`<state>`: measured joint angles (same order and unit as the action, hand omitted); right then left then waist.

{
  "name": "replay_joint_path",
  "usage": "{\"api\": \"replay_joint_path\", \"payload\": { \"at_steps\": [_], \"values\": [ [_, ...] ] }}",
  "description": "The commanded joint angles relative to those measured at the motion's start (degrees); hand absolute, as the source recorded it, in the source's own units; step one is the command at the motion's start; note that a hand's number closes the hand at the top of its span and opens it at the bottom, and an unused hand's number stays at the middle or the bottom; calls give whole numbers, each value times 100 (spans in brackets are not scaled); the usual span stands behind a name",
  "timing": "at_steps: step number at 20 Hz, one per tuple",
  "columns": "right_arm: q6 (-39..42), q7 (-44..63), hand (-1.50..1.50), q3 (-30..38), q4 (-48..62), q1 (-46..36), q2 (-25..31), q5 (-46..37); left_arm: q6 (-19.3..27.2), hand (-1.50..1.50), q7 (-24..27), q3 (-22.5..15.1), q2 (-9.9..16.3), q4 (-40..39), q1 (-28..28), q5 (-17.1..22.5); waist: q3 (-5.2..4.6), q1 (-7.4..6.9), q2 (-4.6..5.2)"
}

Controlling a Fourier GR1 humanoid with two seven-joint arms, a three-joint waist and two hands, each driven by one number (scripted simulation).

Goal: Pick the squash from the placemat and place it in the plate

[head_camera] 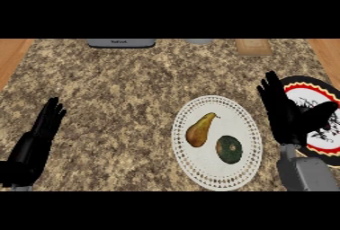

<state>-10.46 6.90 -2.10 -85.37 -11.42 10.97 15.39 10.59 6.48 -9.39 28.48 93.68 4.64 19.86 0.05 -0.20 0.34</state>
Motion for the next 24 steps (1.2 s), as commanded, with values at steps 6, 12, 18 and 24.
{"api": "replay_joint_path", "payload": {
  "at_steps": [6, 12, 18, 24],
  "values": [
    [2484, -953, 150, 4, -464, -1637, 1083, 633, 259, 0, -1138, -516, -548, -876, -57, 69, 19, -59, 82],
    [1883, -3546, -150, 665, 1552, -1017, 1276, -649, 193, 0, -1490, -753, -955, -1137, -473, 111, 12, -34, 39],
    [3216, -4807, -150, 929, 2626, -1113, 1942, -664, 81, 0, -1646, -578, -1000, -1195, -589, 52, 0, -19, -17],
    [3204, -4475, -150, -56, 2254, -1255, 2691, -2129, 294, 0, -1563, -783, -1251, -1210, -438, -145, -6, -54, -25]
  ]
}}
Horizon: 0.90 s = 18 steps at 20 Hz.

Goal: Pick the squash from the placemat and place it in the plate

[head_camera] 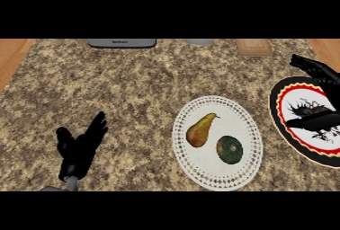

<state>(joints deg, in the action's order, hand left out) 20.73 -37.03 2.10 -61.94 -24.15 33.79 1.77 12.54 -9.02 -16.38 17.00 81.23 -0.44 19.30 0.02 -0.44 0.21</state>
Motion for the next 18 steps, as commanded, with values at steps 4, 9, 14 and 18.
{"api": "replay_joint_path", "payload": {
  "at_steps": [4, 9, 14, 18],
  "values": [
    [437, 607, -150, -933, -1002, 42, 789, -1138, -69, 0, 94, 82, -95, -177, -34, 12, -16, 102, -51],
    [227, 1576, -150, -1173, -1987, 427, 565, -1558, -16, 0, -65, 75, -134, -116, -45, -150, -9, 99, -45],
    [3, 2304, -150, -1570, -2807, 891, 133, -2172, -208, 0, -28, 343, -125, -207, -116, -86, -5, 74, -31],
    [-211, 2884, -150, -1885, -3311, 1194, -329, -2689, -219, 0, 39, 245, -393, -470, -288, -291, -5, 84, -25]
  ]
}}
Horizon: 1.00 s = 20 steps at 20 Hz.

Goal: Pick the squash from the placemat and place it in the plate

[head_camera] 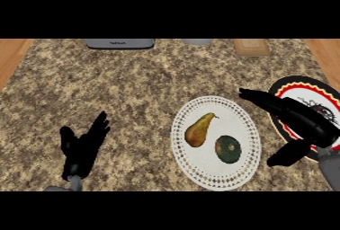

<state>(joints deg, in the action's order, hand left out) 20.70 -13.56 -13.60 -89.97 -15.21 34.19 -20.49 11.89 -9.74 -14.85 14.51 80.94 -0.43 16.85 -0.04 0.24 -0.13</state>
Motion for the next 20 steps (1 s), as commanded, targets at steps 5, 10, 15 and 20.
{"api": "replay_joint_path", "payload": {
  "at_steps": [5, 10, 15, 20],
  "values": [
    [179, 667, -150, -366, -321, 346, -469, -931, -208, 0, 109, 170, -173, -127, 104, -162, 2, -23, 8],
    [-21, 396, -150, -554, -389, 972, -853, -1340, -180, 0, -187, 363, -276, -45, -167, -248, 4, -12, 9],
    [191, 292, -150, -367, -223, 803, -1156, -1692, -283, 0, -332, 388, -337, 334, 240, -493, 4, -32, 10],
    [-46, 729, -150, -451, -363, 805, -1391, -2332, -503, 0, -149, 553, -368, 50, 204, -524, 3, -28, 10]
  ]
}}
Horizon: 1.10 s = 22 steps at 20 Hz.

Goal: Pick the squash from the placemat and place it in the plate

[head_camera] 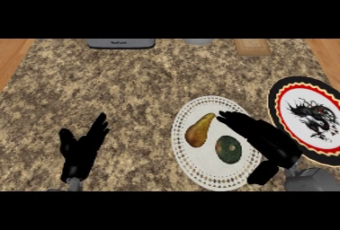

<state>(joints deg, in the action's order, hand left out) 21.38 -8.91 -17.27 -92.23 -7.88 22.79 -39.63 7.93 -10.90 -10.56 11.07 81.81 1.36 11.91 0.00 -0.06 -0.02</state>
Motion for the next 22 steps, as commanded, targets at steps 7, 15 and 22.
{"api": "replay_joint_path", "payload": {
  "at_steps": [7, 15, 22],
  "values": [
    [-43, 0, -150, 165, 229, -17, -441, -940, -382, 0, -94, 544, -75, -199, -268, -117, -1, 2, 1],
    [-549, -475, -150, 50, 1629, -369, -851, -1547, -248, 0, -165, 427, -354, -56, -64, -393, 0, -11, 4],
    [-882, -660, 150, -402, 1398, -116, -852, -2240, -567, 0, 66, 654, -294, -389, -162, -323, -1, 8, 1]
  ]
}}
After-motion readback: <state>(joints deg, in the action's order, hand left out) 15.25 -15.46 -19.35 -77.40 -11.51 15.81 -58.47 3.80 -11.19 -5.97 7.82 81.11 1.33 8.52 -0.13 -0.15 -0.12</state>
